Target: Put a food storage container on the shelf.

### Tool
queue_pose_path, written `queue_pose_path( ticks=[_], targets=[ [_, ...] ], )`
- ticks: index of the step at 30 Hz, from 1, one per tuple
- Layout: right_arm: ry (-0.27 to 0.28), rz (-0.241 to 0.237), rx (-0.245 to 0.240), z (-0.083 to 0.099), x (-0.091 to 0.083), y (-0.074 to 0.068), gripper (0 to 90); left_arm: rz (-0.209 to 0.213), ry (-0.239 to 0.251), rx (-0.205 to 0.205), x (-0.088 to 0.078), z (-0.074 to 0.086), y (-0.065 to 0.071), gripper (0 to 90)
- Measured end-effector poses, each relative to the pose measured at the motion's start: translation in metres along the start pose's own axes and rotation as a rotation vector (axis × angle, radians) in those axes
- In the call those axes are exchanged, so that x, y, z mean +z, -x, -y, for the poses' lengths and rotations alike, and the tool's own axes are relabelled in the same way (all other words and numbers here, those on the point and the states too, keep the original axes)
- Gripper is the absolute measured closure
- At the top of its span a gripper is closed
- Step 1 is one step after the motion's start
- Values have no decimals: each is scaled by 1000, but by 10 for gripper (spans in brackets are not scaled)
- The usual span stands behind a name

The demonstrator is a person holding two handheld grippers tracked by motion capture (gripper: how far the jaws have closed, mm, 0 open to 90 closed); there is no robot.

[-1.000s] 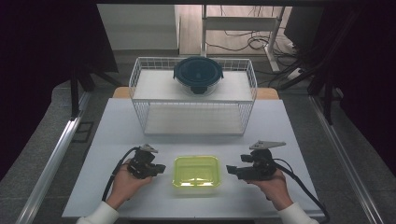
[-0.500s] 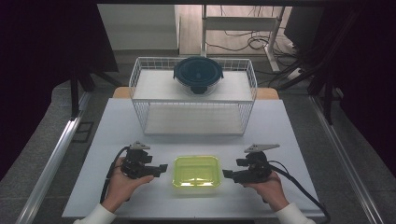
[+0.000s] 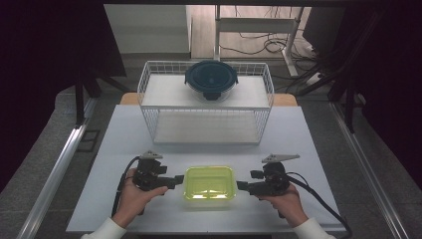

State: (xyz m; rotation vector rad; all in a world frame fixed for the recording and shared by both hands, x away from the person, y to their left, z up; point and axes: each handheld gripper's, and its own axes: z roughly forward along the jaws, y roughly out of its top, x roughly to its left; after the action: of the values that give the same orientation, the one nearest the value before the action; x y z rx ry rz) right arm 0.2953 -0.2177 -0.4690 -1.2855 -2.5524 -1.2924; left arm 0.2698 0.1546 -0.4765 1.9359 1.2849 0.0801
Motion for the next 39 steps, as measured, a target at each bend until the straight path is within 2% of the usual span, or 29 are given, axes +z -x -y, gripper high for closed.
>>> queue_pose_path(
  ticks=[7,17,19,26,27,30,31,33,37,39],
  targets=[
    [-1,-42,21,0,7,0,250,68,13,-55,3,3,-1,227],
    [-25,-116,100,1,22,2,301,131,-28,-73,21,4,2,254],
    [-32,-126,108,2,27,2,326,130,-39,-70,23,4,2,261],
    [-50,-135,148,2,37,6,382,159,-58,-93,30,4,0,302],
    [-52,-140,158,1,38,7,387,164,-55,-105,31,5,0,306],
    [-51,-151,180,1,41,8,412,224,-69,-173,35,8,-5,321],
    [-52,-158,186,1,42,9,423,224,-72,-180,36,8,-7,324],
    [-58,-166,195,1,44,9,442,215,-72,-181,38,8,-9,334],
    [-71,-155,203,2,47,11,477,226,-79,-183,40,8,-8,381],
    [-75,-160,211,2,49,12,527,238,-90,-188,42,9,-8,423]
  ],
)
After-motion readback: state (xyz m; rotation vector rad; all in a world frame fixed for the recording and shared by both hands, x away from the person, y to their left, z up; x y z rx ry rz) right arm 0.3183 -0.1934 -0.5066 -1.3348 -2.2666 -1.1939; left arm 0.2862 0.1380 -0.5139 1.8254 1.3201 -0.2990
